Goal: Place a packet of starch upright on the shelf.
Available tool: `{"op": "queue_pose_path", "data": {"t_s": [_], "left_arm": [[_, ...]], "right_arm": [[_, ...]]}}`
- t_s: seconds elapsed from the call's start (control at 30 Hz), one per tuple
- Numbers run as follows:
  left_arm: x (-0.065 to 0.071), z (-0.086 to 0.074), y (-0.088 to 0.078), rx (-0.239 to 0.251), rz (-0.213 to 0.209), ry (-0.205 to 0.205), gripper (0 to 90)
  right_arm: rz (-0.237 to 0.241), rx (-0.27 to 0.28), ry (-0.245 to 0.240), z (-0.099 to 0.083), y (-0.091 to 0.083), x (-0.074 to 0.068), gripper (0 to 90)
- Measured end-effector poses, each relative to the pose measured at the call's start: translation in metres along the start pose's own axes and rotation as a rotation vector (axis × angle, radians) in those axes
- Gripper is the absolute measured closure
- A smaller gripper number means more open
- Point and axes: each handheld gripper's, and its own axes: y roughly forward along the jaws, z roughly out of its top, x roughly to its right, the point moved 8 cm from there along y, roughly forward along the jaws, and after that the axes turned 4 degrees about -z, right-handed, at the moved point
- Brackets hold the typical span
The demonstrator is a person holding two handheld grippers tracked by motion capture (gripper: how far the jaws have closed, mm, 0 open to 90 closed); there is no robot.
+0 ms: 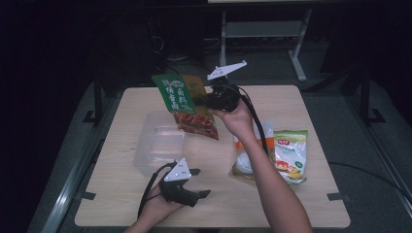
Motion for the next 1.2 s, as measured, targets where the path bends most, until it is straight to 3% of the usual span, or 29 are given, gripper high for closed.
{"op": "queue_pose_path", "data": {"t_s": [0.47, 0.6, 0.9, 1.2], "left_arm": [[-0.003, 0.0, -0.002, -0.007, 0.002, 0.015, 23.2], [-0.001, -0.001, 0.0, -0.014, -0.003, 0.002, 23.1], [-0.004, -0.001, -0.003, 0.0, 0.001, -0.005, 23.1], [-0.004, 0.0, -0.003, 0.002, 0.0, 0.002, 23.1]], "right_arm": [[0.017, 0.017, 0.013, 0.02, 0.053, -0.002, 89.7], [0.022, 0.027, 0.023, 0.022, 0.071, -0.002, 89.7], [0.028, 0.031, 0.049, 0.017, 0.107, -0.001, 89.7], [0.031, 0.041, 0.097, 0.008, 0.125, 0.002, 89.7]]}}
